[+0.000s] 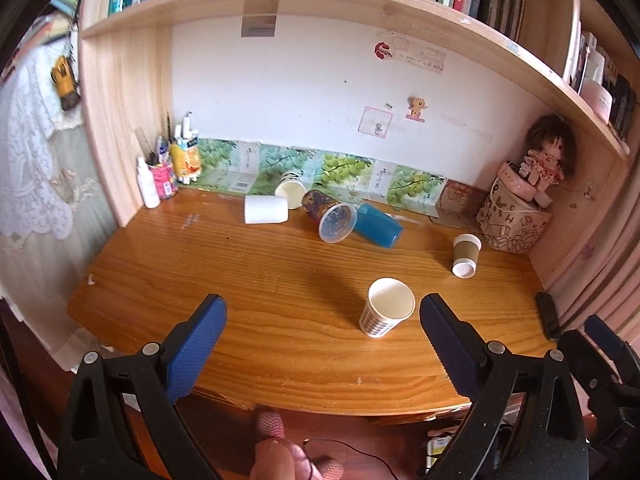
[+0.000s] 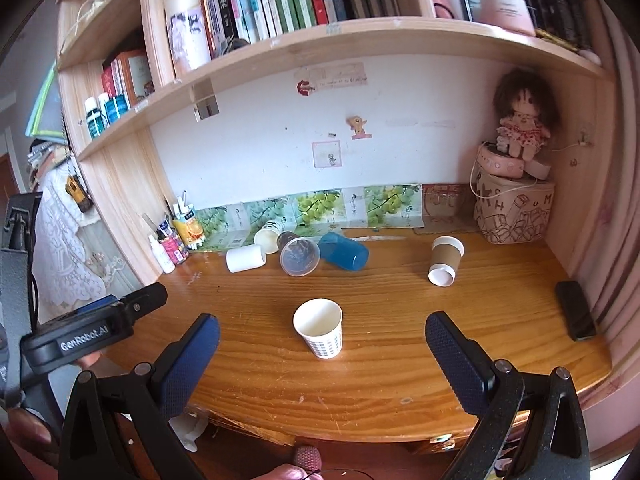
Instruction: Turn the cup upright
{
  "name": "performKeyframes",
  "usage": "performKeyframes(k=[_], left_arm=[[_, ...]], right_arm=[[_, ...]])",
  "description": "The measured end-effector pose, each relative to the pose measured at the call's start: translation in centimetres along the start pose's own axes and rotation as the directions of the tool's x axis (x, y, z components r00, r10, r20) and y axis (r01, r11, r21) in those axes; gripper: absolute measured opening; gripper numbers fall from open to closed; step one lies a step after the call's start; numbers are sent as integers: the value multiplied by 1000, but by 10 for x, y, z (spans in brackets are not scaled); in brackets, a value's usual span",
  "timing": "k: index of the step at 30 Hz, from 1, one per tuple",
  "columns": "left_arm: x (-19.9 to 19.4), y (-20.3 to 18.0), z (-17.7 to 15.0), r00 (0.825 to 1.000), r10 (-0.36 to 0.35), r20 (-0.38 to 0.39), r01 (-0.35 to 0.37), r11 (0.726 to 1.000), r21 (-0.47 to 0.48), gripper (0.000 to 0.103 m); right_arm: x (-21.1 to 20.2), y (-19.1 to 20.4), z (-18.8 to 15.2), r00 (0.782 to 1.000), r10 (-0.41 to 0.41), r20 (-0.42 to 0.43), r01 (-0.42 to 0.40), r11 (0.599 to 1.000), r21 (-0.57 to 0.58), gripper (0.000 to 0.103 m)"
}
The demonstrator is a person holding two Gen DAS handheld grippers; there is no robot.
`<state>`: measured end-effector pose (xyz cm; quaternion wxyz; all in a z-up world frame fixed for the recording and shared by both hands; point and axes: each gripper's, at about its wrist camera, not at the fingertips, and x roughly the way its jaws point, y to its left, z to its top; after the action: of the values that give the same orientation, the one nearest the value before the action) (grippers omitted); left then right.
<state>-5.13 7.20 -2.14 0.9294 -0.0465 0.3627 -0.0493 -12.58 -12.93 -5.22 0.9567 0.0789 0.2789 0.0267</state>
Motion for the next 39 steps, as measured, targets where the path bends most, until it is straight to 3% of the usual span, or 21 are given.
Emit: performKeyframes(k=[5, 10, 15, 39], left_arm=[[-23, -12, -4, 998, 12, 69, -12, 1000, 5, 98], [-46, -19, -5, 983, 12, 183, -13, 1000, 3, 98], [-56, -27, -6, 969, 13, 245, -18, 1000, 16, 98], [-48, -33, -5, 973, 23, 230, -26, 1000, 11, 99]], right_arm=[[-24, -3, -7, 999, 41, 25, -42, 999, 12, 103], [-43, -4, -7, 995, 26, 99, -25, 1000, -11, 103], [-50, -11, -6, 989, 20, 146, -22, 1000, 11, 103], [-45, -13, -1, 988, 29, 154, -28, 1000, -9, 103]])
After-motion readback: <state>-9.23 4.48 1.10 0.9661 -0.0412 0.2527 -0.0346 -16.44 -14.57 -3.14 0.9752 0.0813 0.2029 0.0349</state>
